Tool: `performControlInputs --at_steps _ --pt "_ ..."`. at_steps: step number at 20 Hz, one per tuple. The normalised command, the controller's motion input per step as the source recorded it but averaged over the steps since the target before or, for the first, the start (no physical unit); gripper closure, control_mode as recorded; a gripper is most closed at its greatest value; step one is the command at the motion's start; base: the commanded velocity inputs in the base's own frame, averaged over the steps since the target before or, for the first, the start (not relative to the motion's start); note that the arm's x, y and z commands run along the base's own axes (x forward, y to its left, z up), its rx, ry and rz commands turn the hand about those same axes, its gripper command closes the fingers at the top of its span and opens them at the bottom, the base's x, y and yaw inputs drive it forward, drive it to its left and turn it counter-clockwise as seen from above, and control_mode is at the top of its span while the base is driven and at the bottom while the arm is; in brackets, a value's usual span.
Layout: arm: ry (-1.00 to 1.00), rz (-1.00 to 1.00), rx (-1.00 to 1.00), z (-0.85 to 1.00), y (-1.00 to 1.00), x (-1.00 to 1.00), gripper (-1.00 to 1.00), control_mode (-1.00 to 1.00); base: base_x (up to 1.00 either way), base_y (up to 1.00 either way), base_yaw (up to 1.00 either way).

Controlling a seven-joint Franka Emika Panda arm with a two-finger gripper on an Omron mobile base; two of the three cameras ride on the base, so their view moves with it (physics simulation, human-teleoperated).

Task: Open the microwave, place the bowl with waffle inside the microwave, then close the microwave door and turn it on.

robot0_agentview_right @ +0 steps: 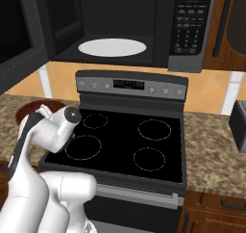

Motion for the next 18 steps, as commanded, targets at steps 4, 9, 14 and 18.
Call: performControlInputs --at_steps 4,9,14,18 --pt "0.00 -0.12 -0.04 0.72 -0.78 -0.19 1.00 -1.00 0.00 0.00 0.00" --pt "0.00 -0.09 -0.01 0.86 -0.68 -0.25 1.00 -1.00 0.00 0.00 0.00" --pt "0.00 -0.08 0.00 0.86 -0.67 -0.16 1.00 -1.00 0.00 0.00 0.00" --pt "-0.03 -0.09 0.00 0.80 -0.59 -0.16 1.00 -1.00 0.00 0.00 0.00"
